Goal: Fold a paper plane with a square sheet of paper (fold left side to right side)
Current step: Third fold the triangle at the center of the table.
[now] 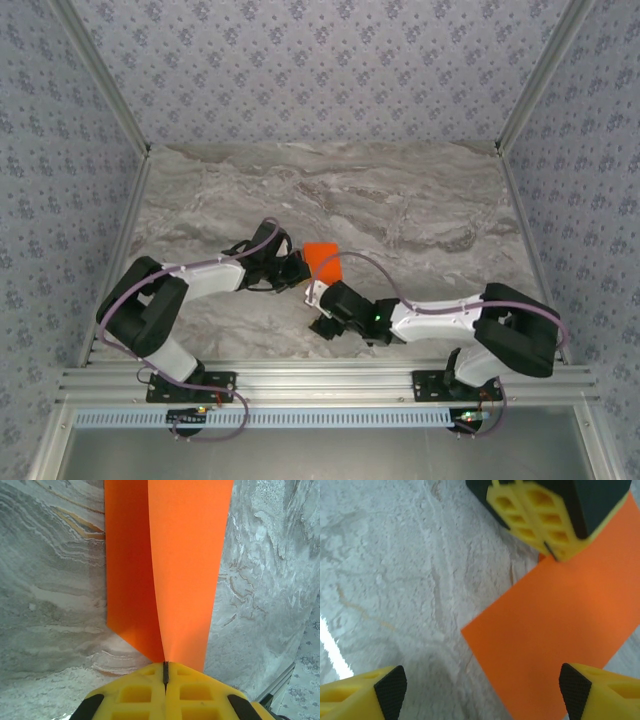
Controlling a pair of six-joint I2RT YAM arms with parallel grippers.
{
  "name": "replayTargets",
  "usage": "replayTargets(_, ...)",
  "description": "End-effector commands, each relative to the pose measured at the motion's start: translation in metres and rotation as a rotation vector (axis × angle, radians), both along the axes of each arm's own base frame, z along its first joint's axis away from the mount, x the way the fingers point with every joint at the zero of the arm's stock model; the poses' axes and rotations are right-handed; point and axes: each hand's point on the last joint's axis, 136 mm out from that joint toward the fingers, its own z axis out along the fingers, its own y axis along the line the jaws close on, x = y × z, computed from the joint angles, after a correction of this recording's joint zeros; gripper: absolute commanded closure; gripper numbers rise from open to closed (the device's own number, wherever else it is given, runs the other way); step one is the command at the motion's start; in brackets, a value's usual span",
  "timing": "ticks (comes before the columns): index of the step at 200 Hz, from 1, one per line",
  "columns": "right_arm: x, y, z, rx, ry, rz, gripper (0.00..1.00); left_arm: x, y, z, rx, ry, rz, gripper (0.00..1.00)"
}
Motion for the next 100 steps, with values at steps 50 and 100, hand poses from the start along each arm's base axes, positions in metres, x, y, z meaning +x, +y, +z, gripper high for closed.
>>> replayTargets(50, 0.013, 0.025, 0.011, 0.020, -0.037, 0.025, 0.58, -0.001, -0.003, 0.012, -0.026, -0.015, -0.012, 1.00)
replayTargets(100, 0.001, 0.020, 0.004, 0.041, 0.075, 0.060, 1.00, 0.001, 0.007, 0.008, 0.000, -0.014, -0.008, 0.95)
